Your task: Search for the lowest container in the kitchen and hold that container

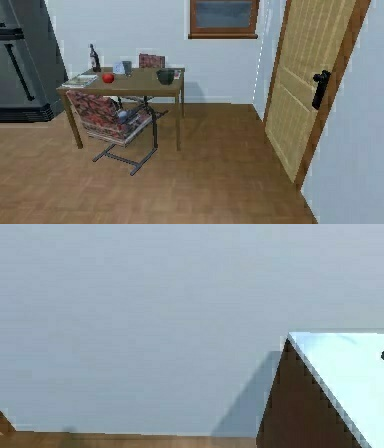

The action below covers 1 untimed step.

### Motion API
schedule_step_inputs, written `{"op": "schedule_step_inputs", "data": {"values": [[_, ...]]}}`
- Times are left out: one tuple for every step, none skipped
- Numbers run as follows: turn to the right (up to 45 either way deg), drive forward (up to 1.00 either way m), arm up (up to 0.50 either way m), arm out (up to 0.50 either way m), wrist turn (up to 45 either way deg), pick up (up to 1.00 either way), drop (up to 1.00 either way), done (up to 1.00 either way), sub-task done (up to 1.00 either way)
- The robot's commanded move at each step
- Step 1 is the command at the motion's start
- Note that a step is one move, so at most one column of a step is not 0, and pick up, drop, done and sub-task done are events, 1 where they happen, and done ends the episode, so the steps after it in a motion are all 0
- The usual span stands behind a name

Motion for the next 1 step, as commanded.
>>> {"op": "schedule_step_inputs", "data": {"values": [[-45.0,0.00,0.00,0.00,0.0,0.00,0.00,0.00,0.00]]}}
